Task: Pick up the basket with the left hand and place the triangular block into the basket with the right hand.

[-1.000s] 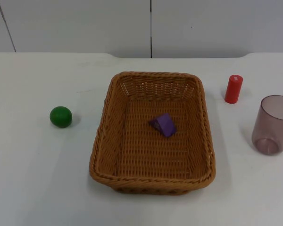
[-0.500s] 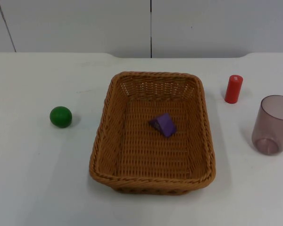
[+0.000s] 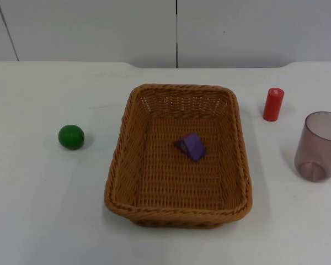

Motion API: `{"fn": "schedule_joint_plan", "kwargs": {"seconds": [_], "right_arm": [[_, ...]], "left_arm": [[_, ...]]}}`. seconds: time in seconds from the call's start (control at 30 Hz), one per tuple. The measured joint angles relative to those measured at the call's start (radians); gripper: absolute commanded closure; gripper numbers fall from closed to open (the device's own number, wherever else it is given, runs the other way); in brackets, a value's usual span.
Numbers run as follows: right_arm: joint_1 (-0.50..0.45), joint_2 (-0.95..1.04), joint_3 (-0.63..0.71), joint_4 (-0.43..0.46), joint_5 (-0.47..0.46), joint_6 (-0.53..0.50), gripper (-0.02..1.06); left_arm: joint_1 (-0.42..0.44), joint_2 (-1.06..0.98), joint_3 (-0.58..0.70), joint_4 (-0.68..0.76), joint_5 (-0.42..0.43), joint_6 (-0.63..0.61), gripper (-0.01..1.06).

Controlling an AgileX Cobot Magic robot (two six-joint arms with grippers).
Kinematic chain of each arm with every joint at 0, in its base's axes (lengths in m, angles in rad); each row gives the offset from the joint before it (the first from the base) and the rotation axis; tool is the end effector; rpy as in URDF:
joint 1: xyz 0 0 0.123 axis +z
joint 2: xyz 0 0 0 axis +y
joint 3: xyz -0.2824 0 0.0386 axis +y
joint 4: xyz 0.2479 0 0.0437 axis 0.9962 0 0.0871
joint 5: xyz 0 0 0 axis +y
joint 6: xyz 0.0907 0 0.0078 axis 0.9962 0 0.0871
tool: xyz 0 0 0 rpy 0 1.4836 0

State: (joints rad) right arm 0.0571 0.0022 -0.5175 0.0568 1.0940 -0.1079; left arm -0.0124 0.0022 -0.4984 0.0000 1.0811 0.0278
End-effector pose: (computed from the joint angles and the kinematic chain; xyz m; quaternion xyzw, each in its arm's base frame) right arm -0.0083 0.0041 0.2794 -0.0724 0.8545 0.0153 0.5142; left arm -0.0052 0.0001 0.2751 0.0173 0.8593 0.0039 0.5112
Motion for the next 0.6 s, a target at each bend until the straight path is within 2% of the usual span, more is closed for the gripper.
{"fn": "schedule_joint_plan", "kwargs": {"seconds": [0.17, 0.4, 0.6], "right_arm": [[0.0, 0.0, 0.0, -0.001, 0.0, 0.0, 0.07], [0.0, 0.0, 0.0, -0.087, 0.0, 0.108, 0.07], [0.0, 0.0, 0.0, -0.093, -0.002, 0.119, 0.07]], "left_arm": [[0.0, 0.0, 0.0, -0.027, 0.0, 0.026, 0.0], [0.0, 0.0, 0.0, -0.031, 0.0, 0.027, 0.0], [0.0, 0.0, 0.0, -0.031, 0.0, 0.027, 0.0]]}}
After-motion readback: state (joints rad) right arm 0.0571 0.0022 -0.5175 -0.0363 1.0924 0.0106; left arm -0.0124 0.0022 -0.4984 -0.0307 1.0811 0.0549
